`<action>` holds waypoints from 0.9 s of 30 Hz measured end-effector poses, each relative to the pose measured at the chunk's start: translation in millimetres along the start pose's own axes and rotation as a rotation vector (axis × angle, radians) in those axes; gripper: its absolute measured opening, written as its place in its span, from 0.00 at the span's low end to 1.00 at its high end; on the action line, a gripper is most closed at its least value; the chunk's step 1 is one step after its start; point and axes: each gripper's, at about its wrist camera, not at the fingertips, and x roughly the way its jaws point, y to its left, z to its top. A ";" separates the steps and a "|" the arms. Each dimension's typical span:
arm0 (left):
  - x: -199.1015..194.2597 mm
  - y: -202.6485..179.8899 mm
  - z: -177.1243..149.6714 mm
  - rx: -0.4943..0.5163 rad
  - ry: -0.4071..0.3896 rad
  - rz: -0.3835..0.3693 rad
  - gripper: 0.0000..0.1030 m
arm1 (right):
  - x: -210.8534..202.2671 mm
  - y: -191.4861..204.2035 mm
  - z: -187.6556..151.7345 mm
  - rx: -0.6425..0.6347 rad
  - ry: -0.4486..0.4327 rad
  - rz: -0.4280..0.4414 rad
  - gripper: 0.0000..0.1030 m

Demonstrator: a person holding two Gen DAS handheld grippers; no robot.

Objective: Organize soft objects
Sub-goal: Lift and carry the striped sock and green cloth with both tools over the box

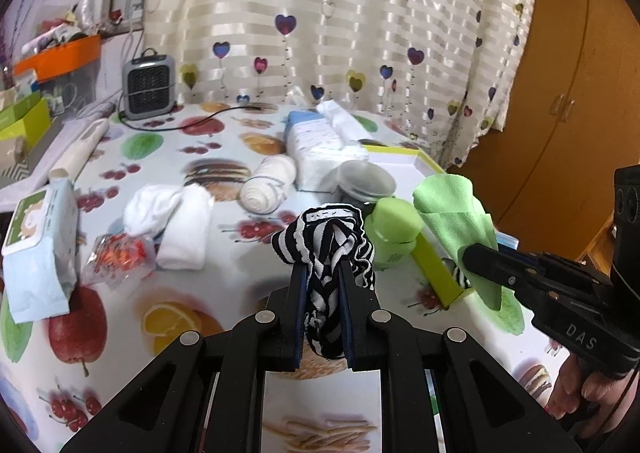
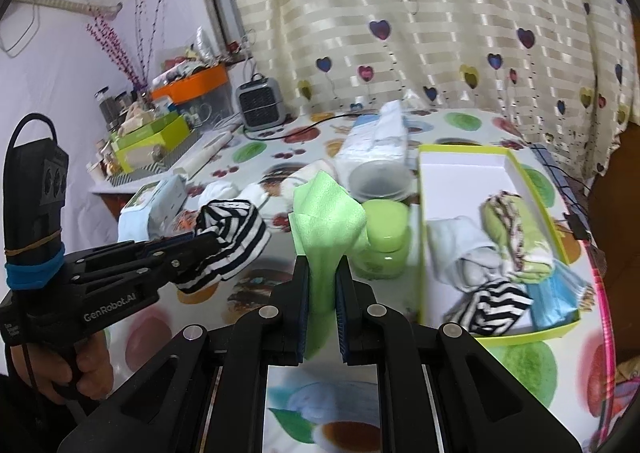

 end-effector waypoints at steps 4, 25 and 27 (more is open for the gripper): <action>3.4 -9.1 4.8 0.016 -0.002 -0.022 0.13 | -7.2 -12.9 3.1 0.023 -0.018 -0.027 0.12; 22.7 -57.9 37.5 0.107 -0.024 -0.122 0.13 | -25.1 -46.4 17.4 0.050 -0.074 -0.113 0.12; 25.7 -61.8 41.7 0.115 -0.027 -0.127 0.13 | -25.0 -49.2 19.6 0.051 -0.077 -0.119 0.12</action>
